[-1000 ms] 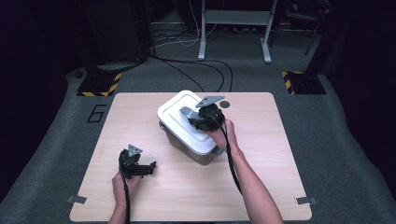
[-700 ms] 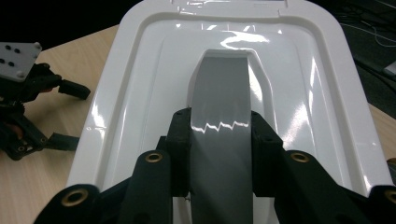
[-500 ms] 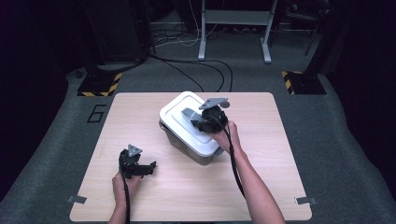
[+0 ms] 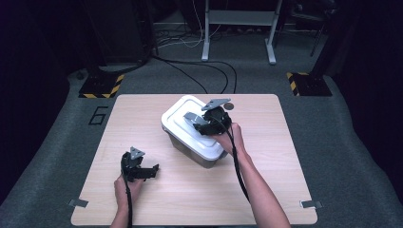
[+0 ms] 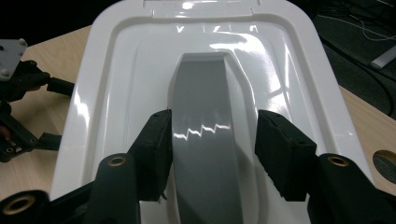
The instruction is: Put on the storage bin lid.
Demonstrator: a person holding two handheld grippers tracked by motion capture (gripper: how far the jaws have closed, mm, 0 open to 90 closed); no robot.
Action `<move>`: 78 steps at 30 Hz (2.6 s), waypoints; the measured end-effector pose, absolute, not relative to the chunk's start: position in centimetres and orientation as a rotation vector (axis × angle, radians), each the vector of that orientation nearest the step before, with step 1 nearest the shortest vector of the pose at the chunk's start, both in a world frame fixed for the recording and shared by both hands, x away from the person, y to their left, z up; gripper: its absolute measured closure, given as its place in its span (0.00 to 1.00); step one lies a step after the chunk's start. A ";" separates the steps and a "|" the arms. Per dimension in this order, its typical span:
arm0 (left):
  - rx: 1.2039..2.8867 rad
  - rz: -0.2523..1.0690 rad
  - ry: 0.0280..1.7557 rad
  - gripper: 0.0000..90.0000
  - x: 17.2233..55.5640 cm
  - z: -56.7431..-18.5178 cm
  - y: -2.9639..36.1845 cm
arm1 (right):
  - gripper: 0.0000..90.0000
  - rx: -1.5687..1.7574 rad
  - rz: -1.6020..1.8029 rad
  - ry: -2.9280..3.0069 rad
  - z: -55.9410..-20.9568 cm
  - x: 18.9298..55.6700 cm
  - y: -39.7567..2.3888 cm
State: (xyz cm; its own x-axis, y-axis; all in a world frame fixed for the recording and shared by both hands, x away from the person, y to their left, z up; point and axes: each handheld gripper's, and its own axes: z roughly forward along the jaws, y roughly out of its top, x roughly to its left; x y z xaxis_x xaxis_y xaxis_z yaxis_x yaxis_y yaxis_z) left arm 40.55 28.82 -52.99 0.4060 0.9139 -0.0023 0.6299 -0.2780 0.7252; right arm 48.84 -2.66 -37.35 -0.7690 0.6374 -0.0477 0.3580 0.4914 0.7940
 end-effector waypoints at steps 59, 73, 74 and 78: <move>2.005 0.571 1.314 0.06 40.5 -53.0 28.7 | 0.00 1.484 0.932 2.105 -51.9 39.5 -24.0; 2.004 0.572 1.315 0.06 40.5 -53.0 28.7 | 0.00 1.439 0.893 2.105 -52.9 38.9 -23.5; 2.004 0.572 1.315 0.06 40.5 -53.0 28.7 | 0.00 1.439 0.892 2.106 -52.9 38.9 -23.5; 2.000 0.573 1.319 0.06 40.5 -53.0 28.7 | 0.00 1.438 0.894 2.107 -52.9 38.9 -23.5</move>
State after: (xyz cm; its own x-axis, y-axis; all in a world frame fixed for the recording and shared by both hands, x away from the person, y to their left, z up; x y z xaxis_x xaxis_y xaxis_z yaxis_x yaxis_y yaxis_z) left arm 40.49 28.71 -53.04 0.3939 0.9191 0.0003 0.6273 -0.2691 0.7308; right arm 38.93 -23.47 -52.92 -0.3659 0.9306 0.0041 0.6495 0.2522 0.7174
